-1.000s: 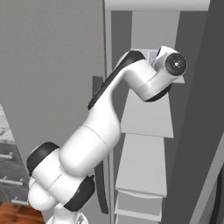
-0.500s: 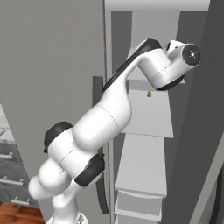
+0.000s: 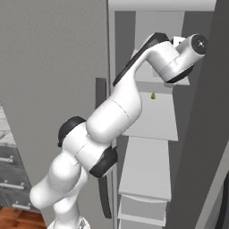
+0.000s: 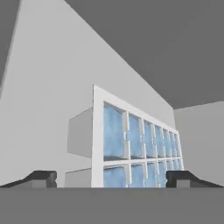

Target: Open the freezer door, pick up the ice cube tray from the freezer, and place it on the dining counter.

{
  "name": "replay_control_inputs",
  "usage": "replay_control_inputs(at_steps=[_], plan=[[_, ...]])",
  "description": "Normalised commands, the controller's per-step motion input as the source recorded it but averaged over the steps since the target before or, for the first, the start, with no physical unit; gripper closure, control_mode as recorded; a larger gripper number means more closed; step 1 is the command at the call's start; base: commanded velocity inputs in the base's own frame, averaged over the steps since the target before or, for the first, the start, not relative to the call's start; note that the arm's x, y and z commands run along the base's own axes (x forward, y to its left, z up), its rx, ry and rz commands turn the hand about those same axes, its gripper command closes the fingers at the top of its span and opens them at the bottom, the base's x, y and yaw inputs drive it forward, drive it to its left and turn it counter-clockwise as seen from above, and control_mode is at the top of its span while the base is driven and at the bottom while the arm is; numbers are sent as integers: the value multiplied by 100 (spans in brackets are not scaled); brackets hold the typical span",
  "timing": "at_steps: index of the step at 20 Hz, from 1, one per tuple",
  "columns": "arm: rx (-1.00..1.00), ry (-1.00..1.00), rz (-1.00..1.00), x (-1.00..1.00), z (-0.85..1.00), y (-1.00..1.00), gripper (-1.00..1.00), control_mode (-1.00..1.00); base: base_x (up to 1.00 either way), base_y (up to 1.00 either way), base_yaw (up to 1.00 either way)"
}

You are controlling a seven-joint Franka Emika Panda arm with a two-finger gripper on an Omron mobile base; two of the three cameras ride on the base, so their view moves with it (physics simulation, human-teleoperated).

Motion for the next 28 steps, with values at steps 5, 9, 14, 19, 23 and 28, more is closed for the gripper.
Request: replay_control_inputs(at_steps=[5,9,14,19,23,28], plan=[[-13,0,10,14,-42,0,-100,-100,0,0,0],[-12,0,8,5,-37,6,100,-100,0,0,0],[-11,5,5,5,-27,14,100,-100,0,0,0],[-12,20,1,29,-24,12,100,-100,0,0,0],[-7,16,0,21,-2,0,100,-100,0,0,0],[0,2,0,-5,6,0,100,-100,0,0,0]])
